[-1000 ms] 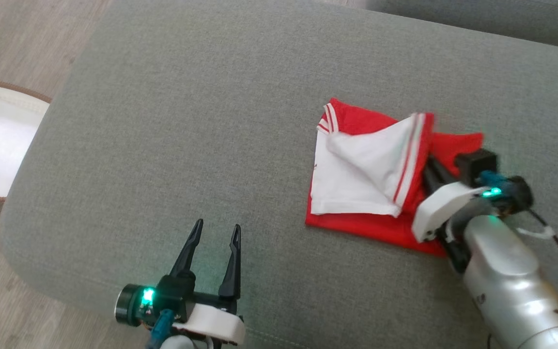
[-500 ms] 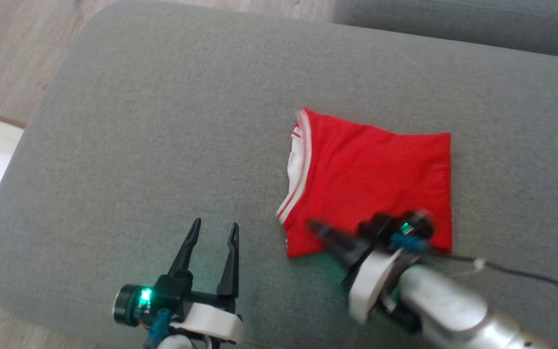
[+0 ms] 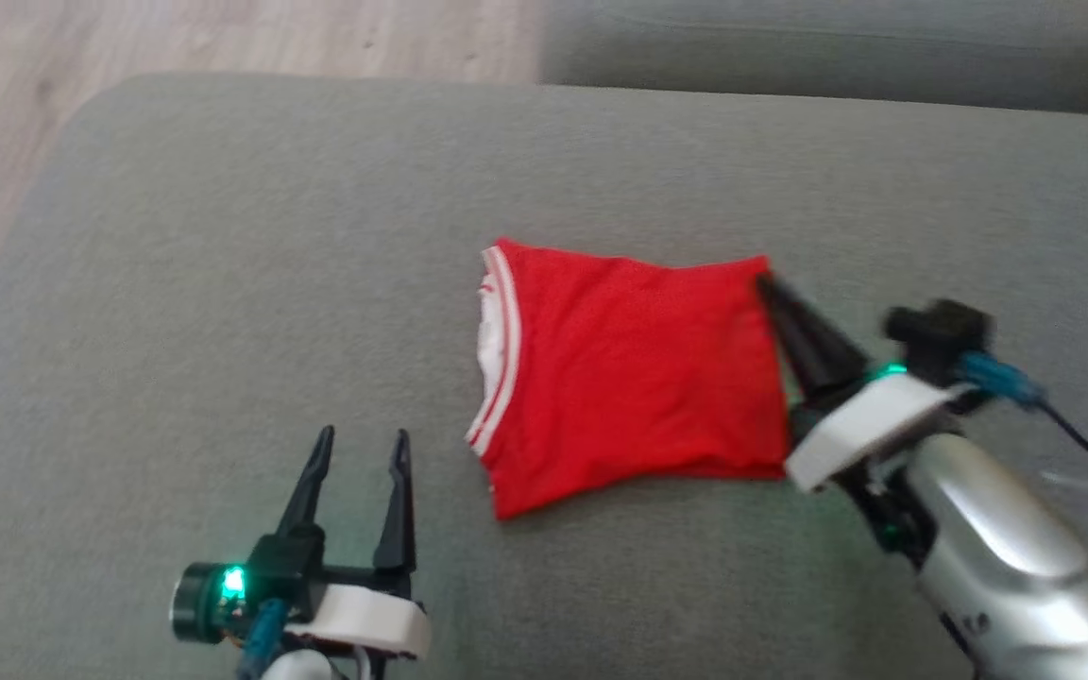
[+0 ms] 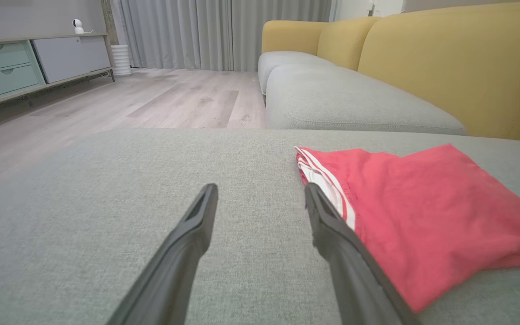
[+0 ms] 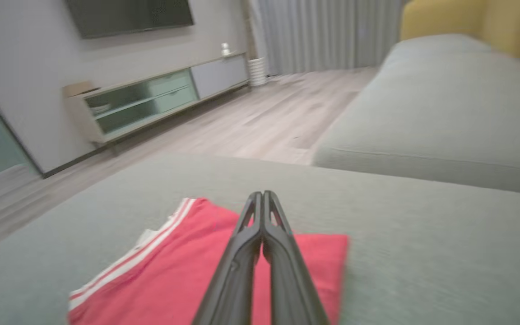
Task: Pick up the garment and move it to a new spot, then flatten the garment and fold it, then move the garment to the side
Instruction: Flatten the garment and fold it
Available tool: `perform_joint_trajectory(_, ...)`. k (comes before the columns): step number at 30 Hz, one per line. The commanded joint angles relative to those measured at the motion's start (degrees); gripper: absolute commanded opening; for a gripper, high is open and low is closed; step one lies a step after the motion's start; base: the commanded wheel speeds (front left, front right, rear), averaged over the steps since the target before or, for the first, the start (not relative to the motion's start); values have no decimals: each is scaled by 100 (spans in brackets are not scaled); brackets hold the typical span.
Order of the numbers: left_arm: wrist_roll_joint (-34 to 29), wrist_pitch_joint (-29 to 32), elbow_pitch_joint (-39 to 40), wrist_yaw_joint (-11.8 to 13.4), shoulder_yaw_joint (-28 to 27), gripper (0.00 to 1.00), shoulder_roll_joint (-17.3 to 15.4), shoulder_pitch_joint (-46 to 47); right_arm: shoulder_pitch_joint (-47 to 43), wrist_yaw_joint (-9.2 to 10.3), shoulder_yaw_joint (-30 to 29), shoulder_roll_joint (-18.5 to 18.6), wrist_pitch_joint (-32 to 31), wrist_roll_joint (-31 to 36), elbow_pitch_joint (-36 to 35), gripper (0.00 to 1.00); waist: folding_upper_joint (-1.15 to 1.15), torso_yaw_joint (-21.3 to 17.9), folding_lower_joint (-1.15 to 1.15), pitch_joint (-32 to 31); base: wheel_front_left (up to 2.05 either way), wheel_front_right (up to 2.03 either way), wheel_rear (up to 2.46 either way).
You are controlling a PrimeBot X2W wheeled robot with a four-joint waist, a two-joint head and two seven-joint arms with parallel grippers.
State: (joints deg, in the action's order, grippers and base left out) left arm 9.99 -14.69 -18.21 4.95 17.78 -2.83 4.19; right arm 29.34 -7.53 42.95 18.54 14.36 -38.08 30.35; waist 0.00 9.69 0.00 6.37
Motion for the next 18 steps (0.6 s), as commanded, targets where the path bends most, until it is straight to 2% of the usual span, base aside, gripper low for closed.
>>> perform_joint_trajectory(1, -58, -30, 135, -23, -278, 100, -5, 51, -290, 4, -416, -132, 62, 244, -57, 0, 0, -223, 0, -112, 0, 0, 0)
perform_joint_trajectory(4, -85, -30, 111, -19, -439, 100, -5, 17, -696, 4, -1495, -436, 62, 851, 12, 0, 0, -425, 0, -162, 0, 0, 0)
perform_joint_trajectory(7, -102, -30, 94, -20, -580, 100, -5, -24, -1066, 4, -2287, -749, 63, 1403, 12, 0, 0, -604, 0, -199, 0, 0, 0)
perform_joint_trajectory(8, -108, -30, 90, -21, -619, 100, -5, -37, -1173, 4, -2515, -849, 63, 1568, -3, 17, 0, -655, 0, -209, 0, 0, 0)
perform_joint_trajectory(10, -118, -30, 81, -20, -690, 100, -5, -71, -1373, 4, -2873, -1035, 63, 1838, 8, 100, 0, -744, 0, -231, 0, 0, 0)
perform_joint_trajectory(14, -147, -30, 49, -21, -799, 100, -5, -157, -1660, 4, -3409, -1285, 63, 2274, -28, 100, 0, -876, 0, -281, 0, 0, 0)
perform_joint_trajectory(18, -167, -30, 30, -13, -885, 100, -5, -245, -1857, 4, -3709, -1444, 63, 2528, -78, 100, 0, -943, 0, -327, 0, 0, 0)
